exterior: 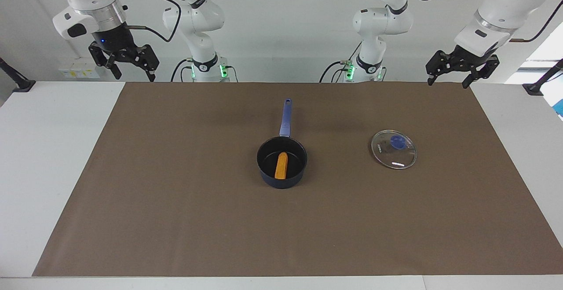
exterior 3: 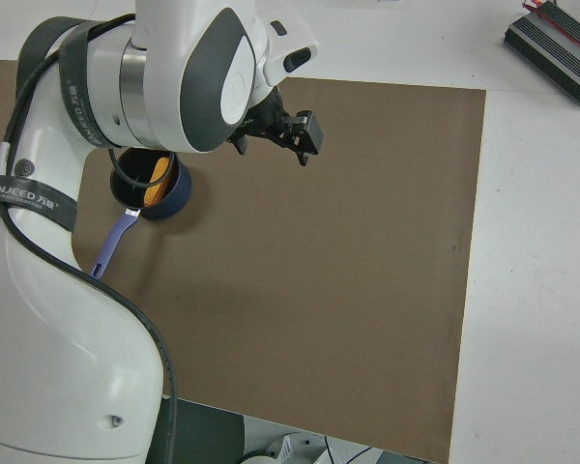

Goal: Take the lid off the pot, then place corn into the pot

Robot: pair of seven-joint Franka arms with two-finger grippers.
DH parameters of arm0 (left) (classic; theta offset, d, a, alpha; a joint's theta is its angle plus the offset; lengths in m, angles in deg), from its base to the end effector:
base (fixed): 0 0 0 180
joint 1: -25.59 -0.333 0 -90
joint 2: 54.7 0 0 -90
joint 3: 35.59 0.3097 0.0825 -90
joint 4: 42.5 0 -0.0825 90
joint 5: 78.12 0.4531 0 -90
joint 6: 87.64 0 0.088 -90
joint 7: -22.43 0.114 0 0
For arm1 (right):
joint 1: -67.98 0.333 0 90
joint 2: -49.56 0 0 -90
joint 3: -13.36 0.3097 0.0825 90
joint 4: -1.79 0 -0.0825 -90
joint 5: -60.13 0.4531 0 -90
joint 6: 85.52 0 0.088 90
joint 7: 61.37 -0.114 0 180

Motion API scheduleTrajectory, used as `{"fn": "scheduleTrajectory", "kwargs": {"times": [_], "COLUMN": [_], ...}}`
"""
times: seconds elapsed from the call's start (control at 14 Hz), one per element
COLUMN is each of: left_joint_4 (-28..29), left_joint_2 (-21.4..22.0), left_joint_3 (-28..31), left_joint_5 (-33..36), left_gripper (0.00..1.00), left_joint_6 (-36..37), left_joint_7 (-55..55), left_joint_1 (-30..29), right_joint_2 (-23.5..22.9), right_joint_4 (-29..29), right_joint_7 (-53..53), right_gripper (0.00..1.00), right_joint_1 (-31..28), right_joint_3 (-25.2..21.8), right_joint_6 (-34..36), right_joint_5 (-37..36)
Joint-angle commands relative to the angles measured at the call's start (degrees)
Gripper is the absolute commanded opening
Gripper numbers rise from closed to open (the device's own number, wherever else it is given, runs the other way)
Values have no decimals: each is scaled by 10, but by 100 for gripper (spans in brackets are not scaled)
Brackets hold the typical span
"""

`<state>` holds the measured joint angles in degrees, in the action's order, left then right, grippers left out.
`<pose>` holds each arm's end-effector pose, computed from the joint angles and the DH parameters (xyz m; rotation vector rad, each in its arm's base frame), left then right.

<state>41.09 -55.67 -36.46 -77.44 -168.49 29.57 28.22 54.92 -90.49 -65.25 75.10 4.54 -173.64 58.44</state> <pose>0.6104 -0.0357 0.6469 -3.1172 0.2879 0.1019 0.5915 -0.0251 0.6430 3.1229 -0.1533 0.0315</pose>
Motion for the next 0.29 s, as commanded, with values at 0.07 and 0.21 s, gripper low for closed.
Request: {"fn": "scheduleTrajectory", "kwargs": {"times": [0.07, 0.21], "left_joint_4": [3, 3], "left_joint_2": [6, 6], "left_joint_3": [3, 3], "left_joint_5": [4, 4], "left_gripper": [100, 100], "left_joint_6": [10, 10], "left_joint_7": [16, 16], "left_joint_1": [-2, -2], "right_joint_2": [8, 8], "right_joint_4": [-11, -9], "right_joint_7": [17, 16], "right_gripper": [100, 100], "right_joint_1": [-3, -3], "right_joint_3": [2, 2], "right_joint_6": [-8, -6], "right_joint_5": [1, 1]}}
